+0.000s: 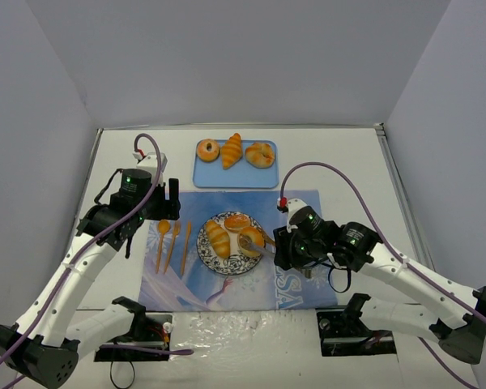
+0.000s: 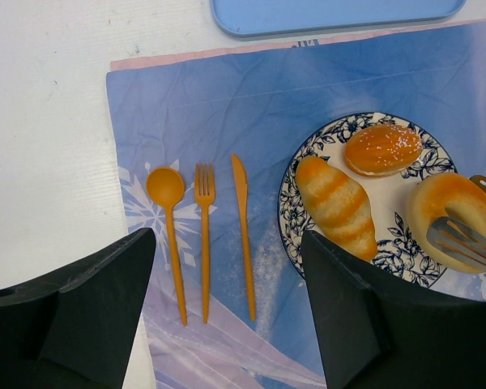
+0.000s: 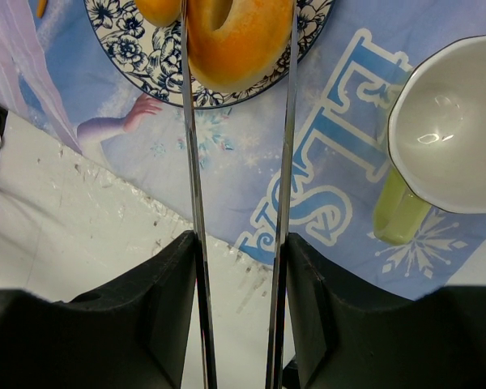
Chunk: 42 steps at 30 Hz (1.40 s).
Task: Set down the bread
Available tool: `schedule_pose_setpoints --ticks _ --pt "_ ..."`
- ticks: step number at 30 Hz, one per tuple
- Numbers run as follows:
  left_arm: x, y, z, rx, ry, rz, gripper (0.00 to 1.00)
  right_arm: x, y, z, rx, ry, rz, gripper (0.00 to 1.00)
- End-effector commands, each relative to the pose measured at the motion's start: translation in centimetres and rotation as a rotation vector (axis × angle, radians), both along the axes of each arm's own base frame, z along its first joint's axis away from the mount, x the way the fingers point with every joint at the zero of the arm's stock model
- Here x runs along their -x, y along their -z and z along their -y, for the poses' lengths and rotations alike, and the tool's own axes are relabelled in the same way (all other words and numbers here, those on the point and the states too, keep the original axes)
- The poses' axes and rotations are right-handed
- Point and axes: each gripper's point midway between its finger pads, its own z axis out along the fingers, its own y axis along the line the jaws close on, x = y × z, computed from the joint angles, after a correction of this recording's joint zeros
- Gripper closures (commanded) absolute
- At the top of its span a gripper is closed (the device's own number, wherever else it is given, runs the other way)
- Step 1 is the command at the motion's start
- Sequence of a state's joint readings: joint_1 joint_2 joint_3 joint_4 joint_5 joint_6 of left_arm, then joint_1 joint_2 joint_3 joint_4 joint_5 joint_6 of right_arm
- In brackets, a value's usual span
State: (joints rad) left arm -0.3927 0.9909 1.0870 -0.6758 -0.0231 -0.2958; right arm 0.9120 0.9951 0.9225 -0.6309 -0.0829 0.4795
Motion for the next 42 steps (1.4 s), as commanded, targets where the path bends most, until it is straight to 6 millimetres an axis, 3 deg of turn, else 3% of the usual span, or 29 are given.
schedule_pose_setpoints --ticks 1,10,20,26,37,42 --pt "-0.8 -1.8 0.6 0.03 0.005 0.059 0.31 -1.0 -0.4 -1.5 -0.053 0.03 0.043 0.77" --pt "-0.8 -1.8 0.6 0.029 0.003 0.059 0.31 -0.6 -0.1 -2.5 -0.055 0.004 0.04 0.73" --pt "-0.8 -1.8 0.5 0.028 0.002 0.06 0.31 -0.7 0.2 -2.7 -0.038 0.012 0.052 0.53" --pt "-0.8 -1.8 0.5 0.027 0.001 0.057 0.31 -0.6 0.4 -2.8 -0.031 0.006 0.049 0.48" --pt "-0.8 -1.8 0.5 0.025 0.0 0.061 0.31 -0.5 -0.6 -3.3 -0.048 -0.005 0.062 0.46" --pt "-0.8 -1.8 0.5 0.026 0.0 0.061 0.31 -1.4 -2.9 -3.0 -0.07 0.038 0.123 0.46"
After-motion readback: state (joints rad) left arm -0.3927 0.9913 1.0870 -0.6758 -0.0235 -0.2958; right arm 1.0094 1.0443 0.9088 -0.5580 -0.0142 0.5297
